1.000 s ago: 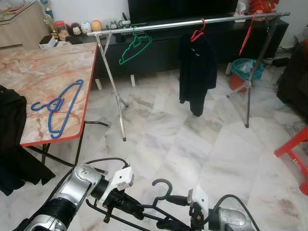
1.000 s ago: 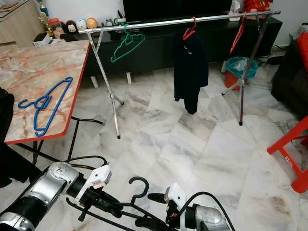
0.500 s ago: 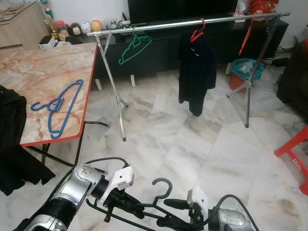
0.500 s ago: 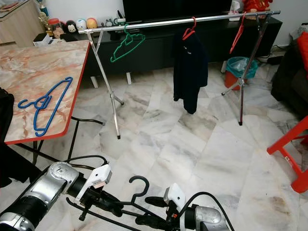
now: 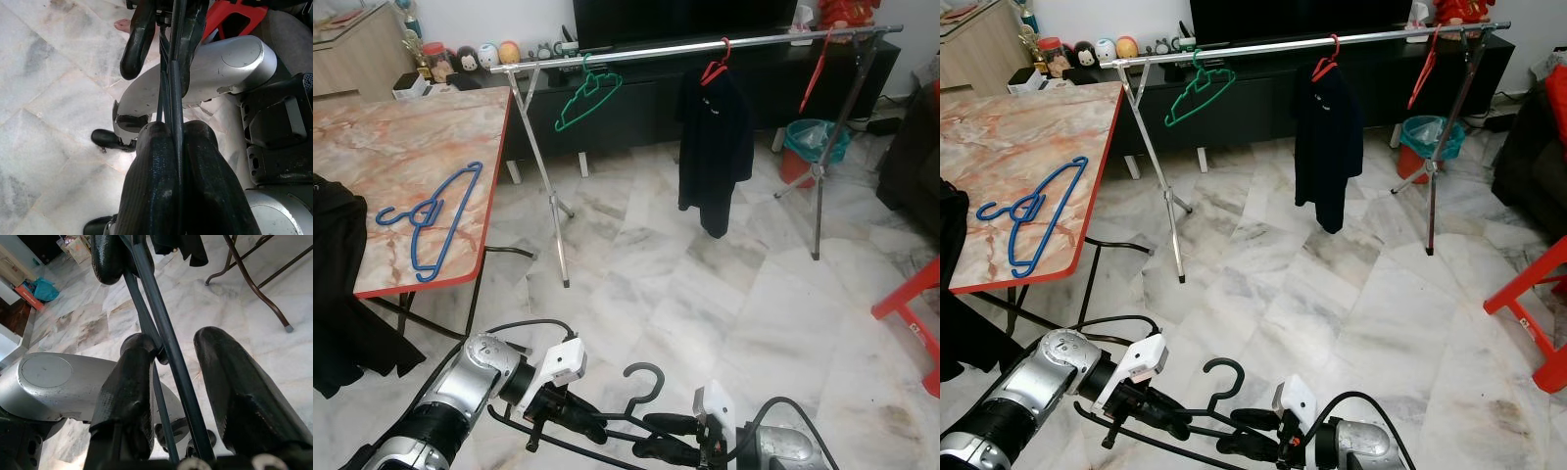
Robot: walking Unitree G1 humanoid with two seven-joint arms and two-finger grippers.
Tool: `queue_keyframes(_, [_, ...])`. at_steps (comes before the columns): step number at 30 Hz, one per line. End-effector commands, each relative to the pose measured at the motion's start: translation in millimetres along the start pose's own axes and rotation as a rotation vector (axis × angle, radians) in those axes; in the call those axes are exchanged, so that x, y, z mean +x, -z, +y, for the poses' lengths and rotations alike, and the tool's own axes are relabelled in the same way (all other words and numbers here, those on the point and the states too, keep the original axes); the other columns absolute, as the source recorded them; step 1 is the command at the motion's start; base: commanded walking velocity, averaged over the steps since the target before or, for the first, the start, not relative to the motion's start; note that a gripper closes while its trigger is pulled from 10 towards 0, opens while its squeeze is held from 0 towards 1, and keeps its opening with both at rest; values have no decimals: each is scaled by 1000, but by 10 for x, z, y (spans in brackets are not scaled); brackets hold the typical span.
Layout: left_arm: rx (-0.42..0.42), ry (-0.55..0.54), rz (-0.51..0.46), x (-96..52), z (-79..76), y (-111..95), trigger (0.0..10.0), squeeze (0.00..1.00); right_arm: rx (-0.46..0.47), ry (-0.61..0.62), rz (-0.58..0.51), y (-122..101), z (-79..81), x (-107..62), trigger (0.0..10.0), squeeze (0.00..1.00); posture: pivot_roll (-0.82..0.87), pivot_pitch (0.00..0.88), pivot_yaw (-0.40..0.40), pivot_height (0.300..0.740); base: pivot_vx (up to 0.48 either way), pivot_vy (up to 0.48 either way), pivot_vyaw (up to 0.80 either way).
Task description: Hang hanger
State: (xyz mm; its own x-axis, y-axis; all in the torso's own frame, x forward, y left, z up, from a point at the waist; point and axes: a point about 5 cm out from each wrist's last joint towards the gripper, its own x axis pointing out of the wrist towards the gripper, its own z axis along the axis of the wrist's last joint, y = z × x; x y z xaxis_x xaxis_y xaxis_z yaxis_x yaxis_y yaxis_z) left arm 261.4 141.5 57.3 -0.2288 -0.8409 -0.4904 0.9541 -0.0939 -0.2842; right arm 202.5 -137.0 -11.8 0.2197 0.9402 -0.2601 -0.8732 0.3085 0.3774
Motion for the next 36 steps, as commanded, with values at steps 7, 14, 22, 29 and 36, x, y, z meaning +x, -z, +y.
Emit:
queue_keyframes(7, [8,28,11,41,-28,23,10000,0,-2,30,-20,-24,-36,-32,0,0,-10,10,63,740,0,0,0])
queue_keyframes(14, [9,24,7,50,-26,28,10000,1000,-3,29,-21,-27,-36,-32,0,0,-10,10,62,740,0,0,0])
queue_keyframes(22, [8,10,0,43,-11,28,10000,1000,-6,33,-14,-17,-38,-25,0,0,-9,11,63,740,0,0,0])
queue_keyframes(29, [5,-3,-31,22,10,-10,10000,1000,-16,43,37,53,-28,-25,0,0,-9,11,61,740,0,0,0])
queue_keyframes(36, [-2,-2,-55,3,11,-35,10000,1000,19,100,96,219,-13,-62,0,0,-8,11,61,740,0,0,0])
